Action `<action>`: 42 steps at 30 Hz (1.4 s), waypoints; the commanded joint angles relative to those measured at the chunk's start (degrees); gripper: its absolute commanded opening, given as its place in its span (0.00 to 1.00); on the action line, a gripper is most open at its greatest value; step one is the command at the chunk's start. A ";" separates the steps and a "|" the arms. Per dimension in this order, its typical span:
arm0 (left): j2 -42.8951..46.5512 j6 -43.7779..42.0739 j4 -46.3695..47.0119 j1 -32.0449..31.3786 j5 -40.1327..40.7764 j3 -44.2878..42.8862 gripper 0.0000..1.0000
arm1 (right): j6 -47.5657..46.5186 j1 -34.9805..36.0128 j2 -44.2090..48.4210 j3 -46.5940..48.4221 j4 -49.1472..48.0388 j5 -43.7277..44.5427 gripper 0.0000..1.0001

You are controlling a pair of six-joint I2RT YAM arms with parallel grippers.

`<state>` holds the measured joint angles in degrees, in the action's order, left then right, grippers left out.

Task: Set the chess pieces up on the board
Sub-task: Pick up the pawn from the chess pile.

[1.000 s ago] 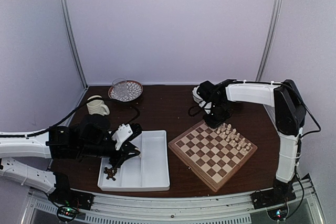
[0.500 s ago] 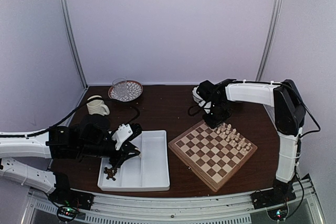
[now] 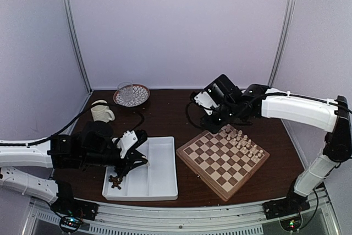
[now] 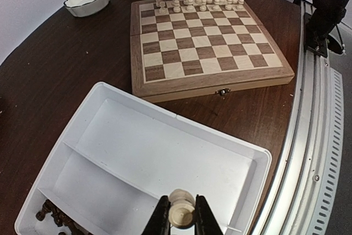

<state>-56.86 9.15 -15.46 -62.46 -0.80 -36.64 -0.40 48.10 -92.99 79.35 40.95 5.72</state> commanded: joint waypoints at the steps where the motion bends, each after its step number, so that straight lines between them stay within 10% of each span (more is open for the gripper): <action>1: 1.45 1.64 5.55 0.23 -0.64 1.22 0.06 | -3.27 4.38 5.26 -7.21 -15.41 -5.44 0.38; 25: -25.13 29.15 45.97 9.71 -28.45 -14.24 0.02 | 1.50 5.38 30.30 -41.80 -62.95 -22.65 0.50; 42: -17.94 30.85 68.39 9.72 -30.35 1.13 0.02 | 3.02 7.53 24.63 -44.27 -76.66 -37.22 0.54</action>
<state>-75.50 39.62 43.70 -53.08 -29.74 -36.32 0.45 54.85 -66.72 34.06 -32.53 -27.29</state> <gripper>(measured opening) 0.118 0.535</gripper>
